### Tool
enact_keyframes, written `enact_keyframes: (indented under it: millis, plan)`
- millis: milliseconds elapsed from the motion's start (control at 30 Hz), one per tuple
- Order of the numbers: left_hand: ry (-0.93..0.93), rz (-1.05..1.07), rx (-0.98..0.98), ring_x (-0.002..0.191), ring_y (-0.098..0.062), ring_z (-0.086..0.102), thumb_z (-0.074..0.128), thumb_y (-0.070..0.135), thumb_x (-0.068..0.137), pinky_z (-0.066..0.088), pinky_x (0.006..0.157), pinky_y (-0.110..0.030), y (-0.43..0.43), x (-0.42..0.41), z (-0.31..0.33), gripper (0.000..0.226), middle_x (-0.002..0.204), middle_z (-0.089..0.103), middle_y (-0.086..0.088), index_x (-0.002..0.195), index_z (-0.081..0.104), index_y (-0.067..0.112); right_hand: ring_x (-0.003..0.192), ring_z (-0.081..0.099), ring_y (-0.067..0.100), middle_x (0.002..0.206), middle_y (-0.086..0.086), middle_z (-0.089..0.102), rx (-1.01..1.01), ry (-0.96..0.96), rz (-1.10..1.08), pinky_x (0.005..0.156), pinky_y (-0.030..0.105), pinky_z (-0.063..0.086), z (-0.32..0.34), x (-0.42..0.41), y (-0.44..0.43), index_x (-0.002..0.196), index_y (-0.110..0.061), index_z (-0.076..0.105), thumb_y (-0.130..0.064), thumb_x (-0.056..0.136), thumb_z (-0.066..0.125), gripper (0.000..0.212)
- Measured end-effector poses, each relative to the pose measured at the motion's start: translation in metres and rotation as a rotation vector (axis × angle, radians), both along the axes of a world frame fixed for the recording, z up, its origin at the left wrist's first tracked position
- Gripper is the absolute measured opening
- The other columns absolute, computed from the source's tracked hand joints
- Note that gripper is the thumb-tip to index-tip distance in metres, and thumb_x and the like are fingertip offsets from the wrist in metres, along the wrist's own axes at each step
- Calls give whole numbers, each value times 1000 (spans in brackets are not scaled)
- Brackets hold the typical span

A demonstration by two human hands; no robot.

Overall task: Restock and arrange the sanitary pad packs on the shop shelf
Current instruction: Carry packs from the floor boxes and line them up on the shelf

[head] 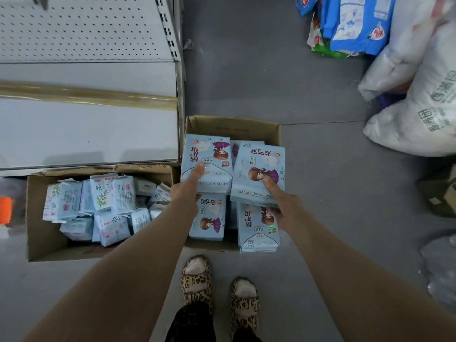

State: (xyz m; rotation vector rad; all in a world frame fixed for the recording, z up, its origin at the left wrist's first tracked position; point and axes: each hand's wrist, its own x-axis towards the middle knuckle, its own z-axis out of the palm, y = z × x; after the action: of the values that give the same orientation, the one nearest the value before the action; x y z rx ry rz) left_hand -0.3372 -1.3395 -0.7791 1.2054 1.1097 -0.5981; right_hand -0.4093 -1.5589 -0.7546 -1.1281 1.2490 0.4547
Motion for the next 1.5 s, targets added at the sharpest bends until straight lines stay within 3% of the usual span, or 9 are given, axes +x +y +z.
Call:
enact_keyframes:
  millis: [200, 400, 567, 733, 833, 1000, 1133, 1233, 1500]
  plan:
    - [-37, 1, -109, 89, -33, 75, 100, 40, 46, 58, 80, -59, 27, -46, 62, 92, 108, 75, -11, 126, 59, 17, 99, 73, 32, 101, 11, 77, 39, -38, 57, 93, 43, 59, 67, -34, 7, 104, -7, 71, -42, 64, 91, 56]
    - [-136, 55, -115, 87, -23, 76, 89, 34, 70, 60, 58, -33, 63, -87, 165, 65, 109, 74, -7, 125, 60, 16, 82, 75, 18, 95, 6, 79, 42, -109, 113, 72, 30, 58, 165, -64, 24, 102, -14, 73, -40, 69, 91, 45]
    - [-264, 99, -54, 102, -24, 70, 96, 44, 51, 58, 67, -32, 109, -119, 267, 90, 118, 72, -7, 129, 60, 16, 90, 72, 22, 101, 8, 76, 59, -194, 188, 82, 34, 58, 264, -71, 50, 115, -8, 69, -30, 73, 89, 51]
    - [-437, 157, -54, 101, -24, 72, 89, 35, 70, 59, 78, -35, 151, -146, 382, 62, 111, 75, -5, 123, 66, 16, 97, 72, 25, 104, 9, 77, 147, -330, 316, 99, 43, 54, 361, -71, 88, 106, -10, 70, -30, 76, 86, 40]
    - [-520, 220, -34, 104, -25, 72, 90, 41, 66, 60, 82, -37, 185, -155, 436, 66, 113, 75, -7, 123, 66, 17, 107, 70, 24, 109, 7, 77, 178, -448, 442, 111, 48, 46, 411, -63, 116, 118, -10, 70, -38, 70, 87, 58]
    - [-683, 368, 15, 102, -27, 71, 91, 40, 63, 59, 76, -38, 254, -162, 513, 70, 114, 74, -11, 123, 65, 15, 111, 70, 25, 114, 7, 75, 264, -612, 536, 105, 41, 51, 479, -41, 179, 122, -10, 68, -40, 56, 95, 77]
    - [-773, 499, 39, 104, -28, 70, 90, 38, 66, 59, 80, -39, 322, -177, 560, 69, 114, 74, -10, 124, 63, 14, 79, 75, 18, 90, 5, 78, 275, -722, 580, 65, 27, 60, 529, -32, 251, 103, -10, 69, -23, 84, 79, 25]
    - [-830, 551, 67, 101, -26, 71, 88, 39, 69, 59, 77, -37, 379, -189, 589, 67, 112, 74, -8, 125, 63, 14, 70, 74, 15, 85, 5, 78, 301, -781, 596, 57, 24, 58, 556, -27, 315, 100, -9, 68, -20, 88, 76, 18]
    - [-903, 604, 125, 92, -29, 73, 88, 33, 72, 60, 69, -43, 557, -216, 654, 56, 106, 74, -10, 117, 62, 14, 102, 72, 23, 107, 8, 77, 394, -830, 568, 91, 33, 58, 613, -31, 513, 113, -9, 68, -23, 75, 88, 44]
